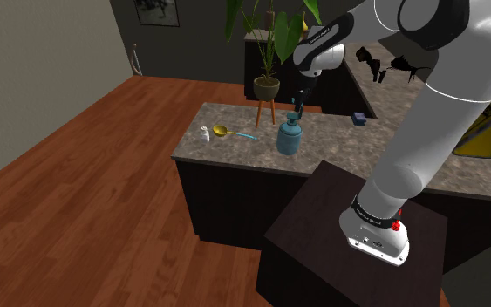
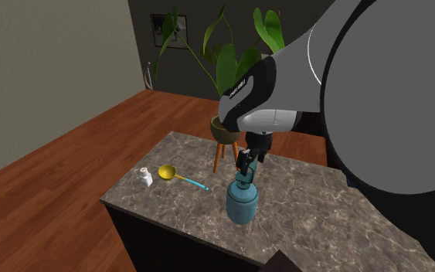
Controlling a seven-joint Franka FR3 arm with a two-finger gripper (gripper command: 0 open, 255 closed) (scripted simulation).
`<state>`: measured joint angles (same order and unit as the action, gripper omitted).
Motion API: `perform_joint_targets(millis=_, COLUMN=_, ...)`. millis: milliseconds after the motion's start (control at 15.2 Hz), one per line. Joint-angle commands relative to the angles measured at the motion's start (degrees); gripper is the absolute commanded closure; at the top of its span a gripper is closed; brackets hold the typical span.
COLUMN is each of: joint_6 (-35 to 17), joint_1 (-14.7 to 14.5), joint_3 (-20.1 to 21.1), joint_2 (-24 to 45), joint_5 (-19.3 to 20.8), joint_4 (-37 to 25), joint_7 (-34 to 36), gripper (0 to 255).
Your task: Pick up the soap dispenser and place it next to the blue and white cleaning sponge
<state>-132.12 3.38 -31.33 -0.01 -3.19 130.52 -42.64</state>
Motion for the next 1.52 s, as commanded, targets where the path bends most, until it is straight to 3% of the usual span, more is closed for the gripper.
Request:
perform_joint_targets(millis=0, joint_6=-0.05, joint_1=0.0, joint_3=0.0, joint_2=0.04, joint_5=-0.04, joint_4=0.0, joint_7=-0.02, gripper=0)
perform_joint_targets(millis=132, joint_6=-0.04, joint_1=0.0, joint_3=0.0, joint_2=0.04, joint_5=-0.03, joint_4=0.0, joint_7=-0.02, gripper=0)
perform_joint_targets(millis=198, joint_6=-0.04, joint_1=0.0, joint_3=0.0, joint_2=0.04, joint_5=-0.03, joint_4=0.0, joint_7=-0.02, gripper=255)
perform_joint_targets(millis=792, joint_6=-0.05, joint_1=0.0, joint_3=0.0, joint_2=0.04, joint_5=-0.04, joint_4=0.0, joint_7=-0.02, gripper=255)
perform_joint_targets(millis=1452, joint_6=7.57, joint_1=-0.03, joint_3=0.37, joint_2=-4.57, joint_5=3.18, joint_4=-3.72, joint_7=2.54, gripper=255)
